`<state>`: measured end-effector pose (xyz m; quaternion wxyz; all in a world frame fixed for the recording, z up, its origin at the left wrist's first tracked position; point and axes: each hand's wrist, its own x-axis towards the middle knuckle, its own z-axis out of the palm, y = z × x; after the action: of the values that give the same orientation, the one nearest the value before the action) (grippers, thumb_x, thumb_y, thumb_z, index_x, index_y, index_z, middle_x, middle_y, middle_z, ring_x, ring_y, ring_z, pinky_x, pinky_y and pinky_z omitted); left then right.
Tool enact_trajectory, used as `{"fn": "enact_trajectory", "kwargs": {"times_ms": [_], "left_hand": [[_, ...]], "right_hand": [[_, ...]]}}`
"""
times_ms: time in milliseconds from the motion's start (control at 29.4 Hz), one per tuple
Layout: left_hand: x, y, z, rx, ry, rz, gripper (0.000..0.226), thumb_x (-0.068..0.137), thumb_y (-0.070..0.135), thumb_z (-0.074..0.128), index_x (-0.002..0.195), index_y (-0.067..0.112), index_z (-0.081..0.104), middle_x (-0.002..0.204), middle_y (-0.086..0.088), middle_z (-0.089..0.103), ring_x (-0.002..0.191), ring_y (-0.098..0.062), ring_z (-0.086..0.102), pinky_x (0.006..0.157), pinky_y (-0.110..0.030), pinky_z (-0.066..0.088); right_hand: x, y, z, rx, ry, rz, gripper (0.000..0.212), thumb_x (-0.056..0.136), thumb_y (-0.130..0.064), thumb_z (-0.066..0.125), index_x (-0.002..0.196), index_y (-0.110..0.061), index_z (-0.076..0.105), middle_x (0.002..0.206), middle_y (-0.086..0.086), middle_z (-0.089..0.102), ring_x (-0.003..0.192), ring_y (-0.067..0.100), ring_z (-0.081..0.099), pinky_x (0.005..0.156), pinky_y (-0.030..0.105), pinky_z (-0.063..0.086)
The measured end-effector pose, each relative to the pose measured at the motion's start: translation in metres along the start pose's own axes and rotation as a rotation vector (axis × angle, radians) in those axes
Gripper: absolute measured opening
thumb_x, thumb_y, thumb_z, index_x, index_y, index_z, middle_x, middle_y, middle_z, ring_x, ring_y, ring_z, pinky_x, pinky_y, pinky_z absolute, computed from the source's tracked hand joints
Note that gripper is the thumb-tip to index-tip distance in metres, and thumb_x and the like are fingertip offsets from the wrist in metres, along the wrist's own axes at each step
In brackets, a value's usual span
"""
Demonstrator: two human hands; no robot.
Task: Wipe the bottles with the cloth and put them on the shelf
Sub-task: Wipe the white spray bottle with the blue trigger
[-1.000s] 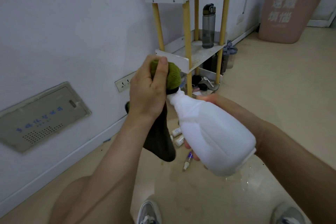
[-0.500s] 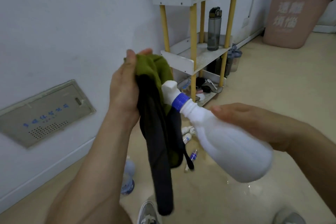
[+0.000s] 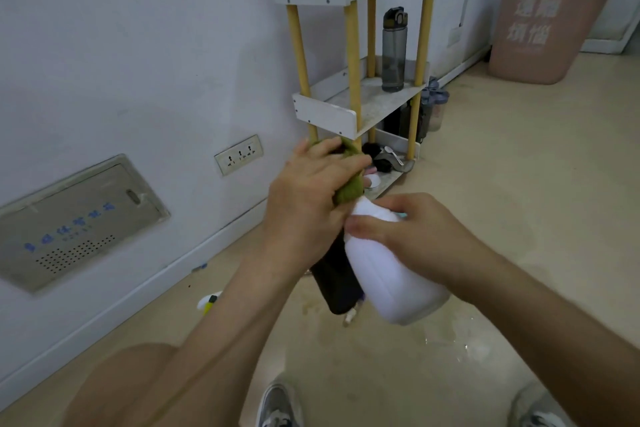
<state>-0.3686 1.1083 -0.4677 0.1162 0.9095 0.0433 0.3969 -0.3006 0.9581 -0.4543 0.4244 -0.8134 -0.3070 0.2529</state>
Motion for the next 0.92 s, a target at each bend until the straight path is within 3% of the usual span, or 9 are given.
{"fn": "enact_trajectory", "kwargs": {"times_ms": [170, 340, 477, 579, 681, 749, 817, 885, 919], "left_hand": [[-0.01, 0.006, -0.007, -0.01, -0.259, 0.005, 0.043, 0.098, 0.047, 0.039, 0.133, 0.031, 0.058, 0.132, 0.007, 0.062, 0.13, -0.003, 0.044, 0.119, -0.034, 0.013], [-0.008, -0.01, 0.007, 0.094, -0.022, -0.193, 0.032, 0.097, 0.038, 0.047, 0.116, 0.025, 0.069, 0.114, 0.005, 0.071, 0.109, -0.013, 0.059, 0.107, -0.039, 0.036], [-0.002, -0.016, 0.002, -0.001, 0.146, -0.374, 0.02, 0.098, 0.028, 0.056, 0.108, 0.02, 0.071, 0.091, 0.008, 0.071, 0.081, -0.009, 0.062, 0.073, -0.017, 0.043], [0.006, -0.017, -0.003, -0.425, 0.401, -0.698, 0.019, 0.098, 0.028, 0.056, 0.1, 0.019, 0.073, 0.09, 0.008, 0.072, 0.083, -0.006, 0.066, 0.081, -0.016, 0.052], [0.014, -0.021, -0.023, -0.964, 0.688, -1.019, 0.02, 0.098, 0.027, 0.058, 0.098, 0.014, 0.073, 0.09, -0.003, 0.074, 0.091, -0.021, 0.071, 0.076, -0.032, 0.059], [0.015, -0.013, -0.034, -0.961, 0.593, -0.854, 0.018, 0.098, 0.027, 0.057, 0.098, 0.017, 0.073, 0.091, 0.003, 0.075, 0.092, -0.017, 0.071, 0.076, -0.029, 0.058], [0.009, 0.001, -0.032, -0.719, 0.221, -0.536, 0.02, 0.098, 0.035, 0.054, 0.104, 0.027, 0.072, 0.104, 0.014, 0.073, 0.104, -0.007, 0.067, 0.093, -0.029, 0.052], [-0.004, 0.005, -0.014, -0.248, -0.174, -0.196, 0.038, 0.096, 0.049, 0.041, 0.117, 0.032, 0.067, 0.123, 0.021, 0.063, 0.124, 0.005, 0.05, 0.116, -0.029, 0.026], [-0.008, 0.005, -0.004, -0.101, -0.265, -0.101, 0.045, 0.096, 0.051, 0.034, 0.122, 0.031, 0.065, 0.128, 0.018, 0.062, 0.131, 0.005, 0.042, 0.119, -0.028, 0.012]], "right_hand": [[0.0, 0.002, -0.012, -0.129, -0.041, -0.015, 0.066, 0.049, -0.073, 0.063, 0.089, -0.02, 0.073, 0.084, 0.005, 0.071, 0.081, 0.019, 0.066, 0.073, 0.039, 0.05], [-0.012, -0.006, 0.005, -0.299, -0.141, -0.07, 0.049, 0.065, -0.06, 0.073, 0.103, -0.032, 0.059, 0.092, -0.01, 0.063, 0.087, 0.01, 0.06, 0.084, 0.041, 0.053], [-0.012, -0.01, 0.01, -0.182, -0.22, -0.048, 0.054, 0.075, -0.048, 0.076, 0.12, -0.028, 0.054, 0.104, -0.007, 0.06, 0.093, 0.011, 0.059, 0.088, 0.039, 0.054], [-0.003, -0.007, 0.01, -0.06, -0.229, 0.01, 0.048, 0.076, -0.049, 0.077, 0.116, -0.033, 0.056, 0.099, -0.008, 0.06, 0.09, 0.012, 0.059, 0.076, 0.031, 0.051], [0.009, 0.003, 0.008, -0.057, -0.181, 0.099, 0.051, 0.069, -0.061, 0.075, 0.109, -0.035, 0.056, 0.099, -0.007, 0.058, 0.096, 0.018, 0.059, 0.09, 0.04, 0.05], [0.012, 0.008, 0.006, -0.145, -0.143, 0.08, 0.057, 0.06, -0.067, 0.074, 0.104, -0.036, 0.055, 0.097, -0.009, 0.056, 0.098, 0.02, 0.058, 0.097, 0.047, 0.048], [0.011, 0.007, 0.005, -0.214, -0.11, 0.015, 0.053, 0.064, -0.059, 0.077, 0.105, -0.035, 0.055, 0.096, -0.01, 0.059, 0.095, 0.016, 0.059, 0.093, 0.045, 0.05], [0.008, 0.005, 0.002, -0.279, -0.041, -0.078, 0.054, 0.065, -0.053, 0.078, 0.109, -0.033, 0.055, 0.097, -0.01, 0.062, 0.092, 0.014, 0.06, 0.085, 0.039, 0.051], [0.006, 0.004, 0.001, -0.33, 0.004, -0.117, 0.055, 0.065, -0.051, 0.077, 0.111, -0.032, 0.054, 0.097, -0.01, 0.063, 0.092, 0.015, 0.06, 0.082, 0.037, 0.051]]}}
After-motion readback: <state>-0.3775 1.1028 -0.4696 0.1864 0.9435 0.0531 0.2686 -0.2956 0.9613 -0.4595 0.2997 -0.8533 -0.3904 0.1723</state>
